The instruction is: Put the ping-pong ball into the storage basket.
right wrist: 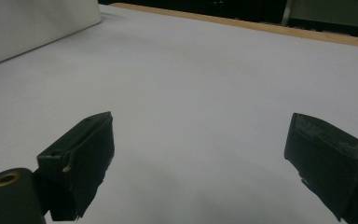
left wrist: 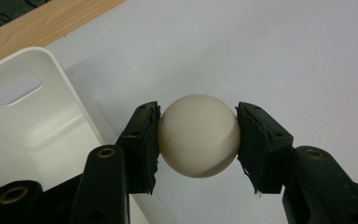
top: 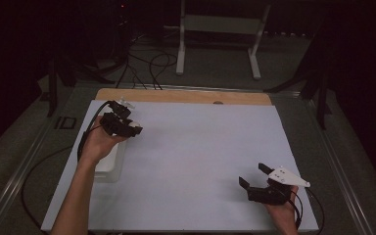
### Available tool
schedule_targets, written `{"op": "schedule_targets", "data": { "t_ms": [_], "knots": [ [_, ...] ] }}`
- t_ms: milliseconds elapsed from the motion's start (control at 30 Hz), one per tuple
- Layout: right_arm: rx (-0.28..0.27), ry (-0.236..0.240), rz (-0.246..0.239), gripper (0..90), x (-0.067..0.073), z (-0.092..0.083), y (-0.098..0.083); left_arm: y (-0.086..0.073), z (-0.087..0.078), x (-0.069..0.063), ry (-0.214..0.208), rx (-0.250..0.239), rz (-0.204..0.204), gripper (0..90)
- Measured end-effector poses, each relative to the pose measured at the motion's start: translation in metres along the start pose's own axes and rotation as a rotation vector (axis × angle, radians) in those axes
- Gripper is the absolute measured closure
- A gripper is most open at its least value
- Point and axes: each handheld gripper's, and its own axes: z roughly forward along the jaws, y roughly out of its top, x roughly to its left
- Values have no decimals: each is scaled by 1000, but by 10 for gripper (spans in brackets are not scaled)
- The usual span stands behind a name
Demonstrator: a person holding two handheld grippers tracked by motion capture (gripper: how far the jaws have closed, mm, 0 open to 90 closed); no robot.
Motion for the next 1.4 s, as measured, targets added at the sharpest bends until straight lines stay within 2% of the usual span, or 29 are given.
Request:
{"op": "schedule_targets", "data": {
  "t_ms": [300, 767, 1400],
  "knots": [
    [2, 0, 4, 79, 0, 0, 0, -2, -2, 4, -9, -3, 1, 512],
    [1, 0, 3, 79, 0, 0, 0, -5, -4, 10, 3, 13, 12, 512],
    [0, 0, 4, 79, 0, 0, 0, -11, -9, 18, 38, 31, -7, 511]
  ]
}}
